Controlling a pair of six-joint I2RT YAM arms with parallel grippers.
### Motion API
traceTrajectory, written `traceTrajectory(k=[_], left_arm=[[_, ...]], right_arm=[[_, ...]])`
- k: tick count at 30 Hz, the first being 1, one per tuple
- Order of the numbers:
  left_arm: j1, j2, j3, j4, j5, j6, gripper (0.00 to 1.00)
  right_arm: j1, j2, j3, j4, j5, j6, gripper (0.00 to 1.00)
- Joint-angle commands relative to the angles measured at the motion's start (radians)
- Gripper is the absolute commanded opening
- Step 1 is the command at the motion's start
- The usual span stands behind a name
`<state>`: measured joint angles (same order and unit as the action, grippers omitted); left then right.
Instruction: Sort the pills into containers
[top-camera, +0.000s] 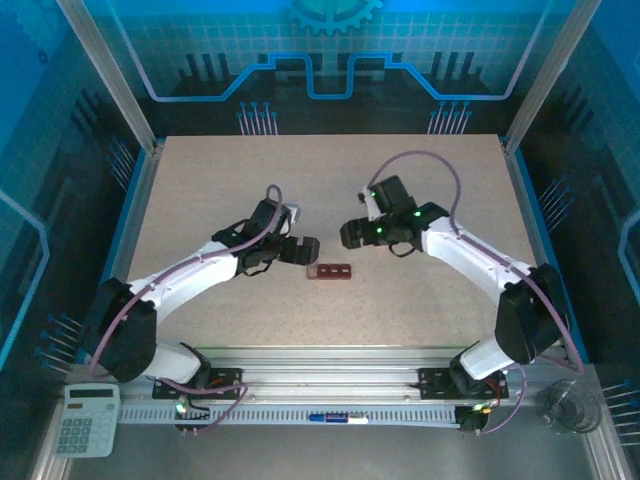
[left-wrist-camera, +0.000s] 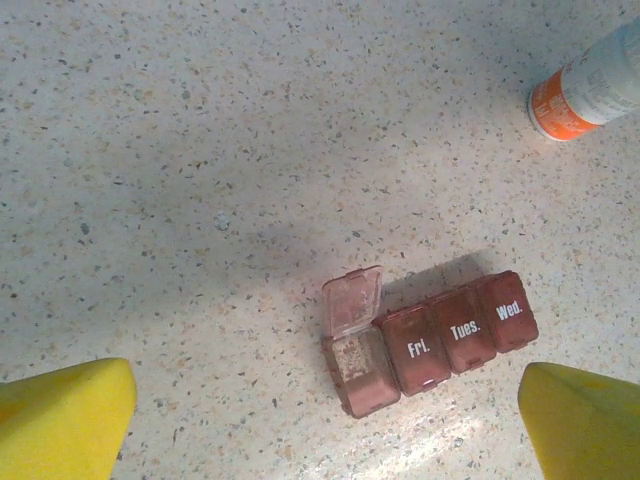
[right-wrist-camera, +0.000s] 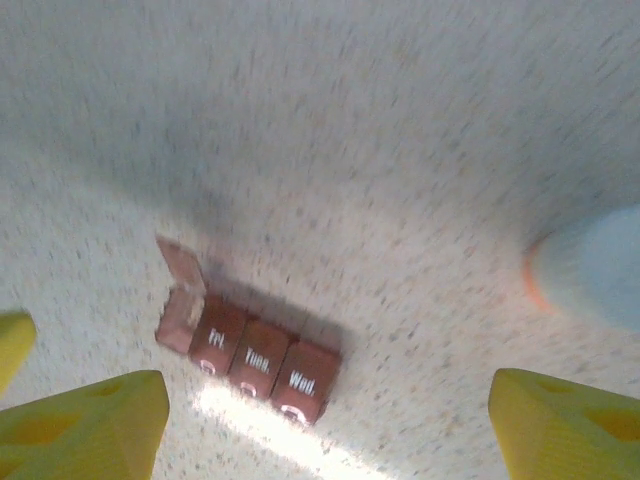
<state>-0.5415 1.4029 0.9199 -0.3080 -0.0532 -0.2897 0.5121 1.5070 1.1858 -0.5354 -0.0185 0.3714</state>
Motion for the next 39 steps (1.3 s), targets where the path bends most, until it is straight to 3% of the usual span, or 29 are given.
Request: traceTrajectory(k=[1, 6, 17, 25, 39], left_arm=[[0.005, -0.058, -0.044, 0.044, -0.044, -0.024, 0.99], [0.029, -0.126, -0.105, 0.097, -0.12, -0.038, 0.99], [0.079, -0.127, -0.136, 0.144, -0.105, -0.024, 0.99], [0.078, -0.177, -0.215, 0.277, -0.137, -0.025, 0.99], [0.078, -0.158, -0.123, 0.141, -0.076, -0.015, 0.99]], right_arm=[[-0.05, -0.004, 0.046, -0.078, 0.025, -0.035, 0.85], [-0.103, 0.034, 0.077, -0.089, 0.057, -0.049, 0.86], [-0.155, 0.19, 0.145, -0.108, 0.082, -0.09, 0.86], [-0.163, 0.292, 0.203, -0.129, 0.087, -0.116, 0.83], [-0.176, 0.369, 0.199, -0.11, 0.091, -0.127, 0.7]])
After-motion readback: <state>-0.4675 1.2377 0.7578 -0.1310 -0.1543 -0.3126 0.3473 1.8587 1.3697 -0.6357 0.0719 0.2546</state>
